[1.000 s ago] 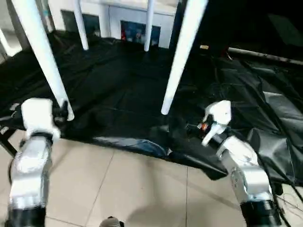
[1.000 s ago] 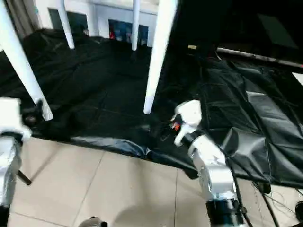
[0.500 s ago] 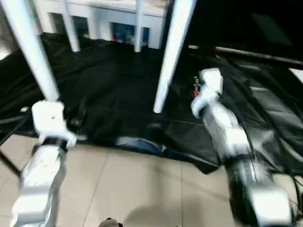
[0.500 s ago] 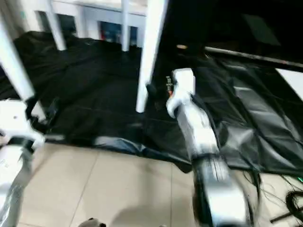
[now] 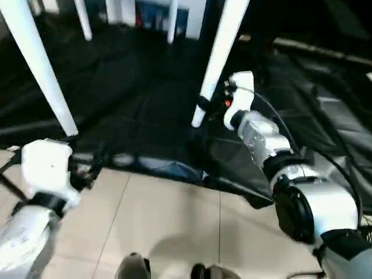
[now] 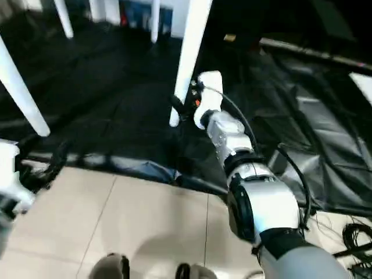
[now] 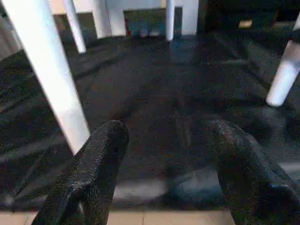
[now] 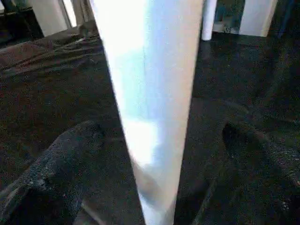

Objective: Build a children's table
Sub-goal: Flip table

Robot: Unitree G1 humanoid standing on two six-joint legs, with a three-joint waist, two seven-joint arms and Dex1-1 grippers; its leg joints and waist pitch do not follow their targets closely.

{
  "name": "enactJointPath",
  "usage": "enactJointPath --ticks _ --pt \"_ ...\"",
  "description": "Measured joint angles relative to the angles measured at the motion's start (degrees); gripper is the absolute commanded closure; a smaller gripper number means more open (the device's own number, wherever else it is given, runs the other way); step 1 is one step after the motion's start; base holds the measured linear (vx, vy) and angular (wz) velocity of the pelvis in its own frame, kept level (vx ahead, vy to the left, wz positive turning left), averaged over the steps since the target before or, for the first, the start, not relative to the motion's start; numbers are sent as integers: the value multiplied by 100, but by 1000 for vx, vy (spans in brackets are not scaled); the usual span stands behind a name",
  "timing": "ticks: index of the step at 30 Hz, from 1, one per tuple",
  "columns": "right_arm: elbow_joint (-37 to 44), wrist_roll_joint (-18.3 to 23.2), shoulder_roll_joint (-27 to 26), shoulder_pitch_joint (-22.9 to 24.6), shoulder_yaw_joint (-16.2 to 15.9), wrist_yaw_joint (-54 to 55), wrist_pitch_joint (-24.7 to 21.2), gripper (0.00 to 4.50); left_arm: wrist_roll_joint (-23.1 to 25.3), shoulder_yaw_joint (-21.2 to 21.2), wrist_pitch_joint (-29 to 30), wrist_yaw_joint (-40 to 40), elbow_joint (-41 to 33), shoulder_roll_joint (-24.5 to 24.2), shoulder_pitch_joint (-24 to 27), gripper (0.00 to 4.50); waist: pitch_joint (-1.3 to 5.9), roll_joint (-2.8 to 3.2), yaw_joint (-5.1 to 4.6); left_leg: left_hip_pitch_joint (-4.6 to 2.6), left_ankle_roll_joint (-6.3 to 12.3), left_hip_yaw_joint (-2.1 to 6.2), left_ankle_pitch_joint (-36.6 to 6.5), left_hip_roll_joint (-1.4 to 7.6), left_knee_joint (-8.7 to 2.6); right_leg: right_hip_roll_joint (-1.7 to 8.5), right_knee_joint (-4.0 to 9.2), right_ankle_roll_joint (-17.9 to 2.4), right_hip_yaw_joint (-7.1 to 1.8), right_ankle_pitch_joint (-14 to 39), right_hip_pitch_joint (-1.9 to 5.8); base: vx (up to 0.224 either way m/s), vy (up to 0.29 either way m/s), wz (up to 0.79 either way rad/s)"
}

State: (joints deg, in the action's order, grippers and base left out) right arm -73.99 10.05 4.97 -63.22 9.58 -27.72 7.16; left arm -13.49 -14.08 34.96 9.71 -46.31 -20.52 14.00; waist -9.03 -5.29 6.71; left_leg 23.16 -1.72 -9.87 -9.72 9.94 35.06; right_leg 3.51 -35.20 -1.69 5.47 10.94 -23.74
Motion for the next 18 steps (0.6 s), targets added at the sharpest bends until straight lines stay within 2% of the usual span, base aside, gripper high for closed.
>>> enactJointPath --ticks 3,10,18 --pt "-103 -86 1 -178 -2 -257 40 0 -86 -161 142 75 -279 -73 263 132 -68 -52 24 0 -9 -6 5 -1 -29 0 0 -27 0 -22 -10 17 -7 1" --pt "-175 -308 24 -198 -270 -1687 -57 0 -226 -233 320 215 -465 -145 362 132 -135 -100 107 -2 -24 -16 13 6 -103 -13 -2 -51 -2 -46 -30 66 -26 3" --pt "-149 -438 79 20 -499 -3155 -152 0 -269 -195 360 272 -447 -164 280 132 -157 -77 18 -15 -16 -18 17 15 -126 -22 -4 -91 2 -17 -28 8 -3 0"
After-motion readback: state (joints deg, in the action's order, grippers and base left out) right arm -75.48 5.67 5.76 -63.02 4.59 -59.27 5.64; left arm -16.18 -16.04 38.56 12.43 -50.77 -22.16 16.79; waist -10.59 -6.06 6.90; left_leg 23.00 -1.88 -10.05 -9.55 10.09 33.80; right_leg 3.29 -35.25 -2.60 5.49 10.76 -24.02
